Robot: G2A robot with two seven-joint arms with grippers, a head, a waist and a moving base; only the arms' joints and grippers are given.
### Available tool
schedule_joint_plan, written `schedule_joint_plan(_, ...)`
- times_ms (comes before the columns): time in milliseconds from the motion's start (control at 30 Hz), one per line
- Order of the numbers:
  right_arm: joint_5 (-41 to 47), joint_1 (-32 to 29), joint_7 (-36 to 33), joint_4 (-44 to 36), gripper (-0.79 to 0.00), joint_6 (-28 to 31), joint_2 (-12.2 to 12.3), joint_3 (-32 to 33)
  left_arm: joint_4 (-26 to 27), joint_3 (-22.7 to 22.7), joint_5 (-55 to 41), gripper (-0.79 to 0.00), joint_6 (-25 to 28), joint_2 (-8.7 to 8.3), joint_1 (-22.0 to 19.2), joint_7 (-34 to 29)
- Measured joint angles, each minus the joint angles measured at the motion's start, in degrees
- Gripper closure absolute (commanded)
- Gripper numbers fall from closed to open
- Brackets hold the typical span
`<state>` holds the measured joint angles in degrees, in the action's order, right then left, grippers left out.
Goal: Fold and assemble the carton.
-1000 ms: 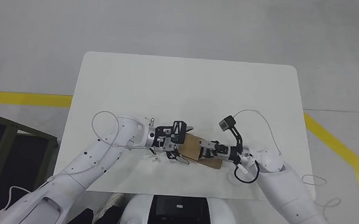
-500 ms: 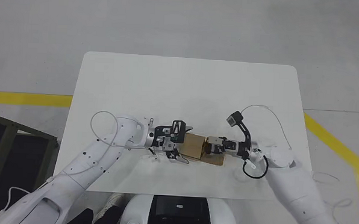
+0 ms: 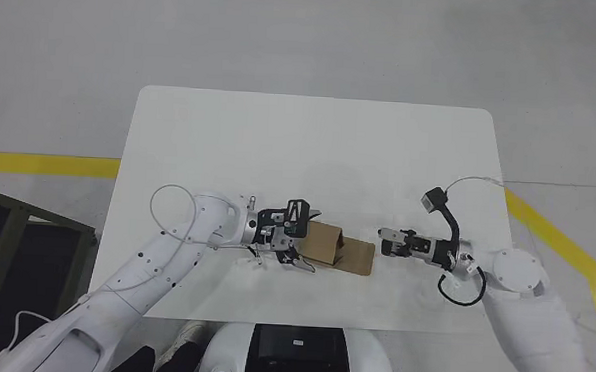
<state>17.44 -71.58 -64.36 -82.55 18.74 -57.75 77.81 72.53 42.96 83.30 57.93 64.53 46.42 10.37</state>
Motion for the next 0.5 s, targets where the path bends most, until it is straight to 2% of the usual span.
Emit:
schedule_joint_plan(233, -0.23, -3.26, 2.87, -0.31, -0.785, 0.97, -0.03, -0.75, 0.15, -0.13, -0.42, -0.785, -0.22, 0.28, 0.01, -0.69)
schedule_joint_plan(500, 3.36, -5.69, 4.04, -0.19, -0.785, 2.72, -0.42, -2.54, 0.18, 0.01, -0.64, -0.785, 0.06, 0.41, 0.08, -1.70)
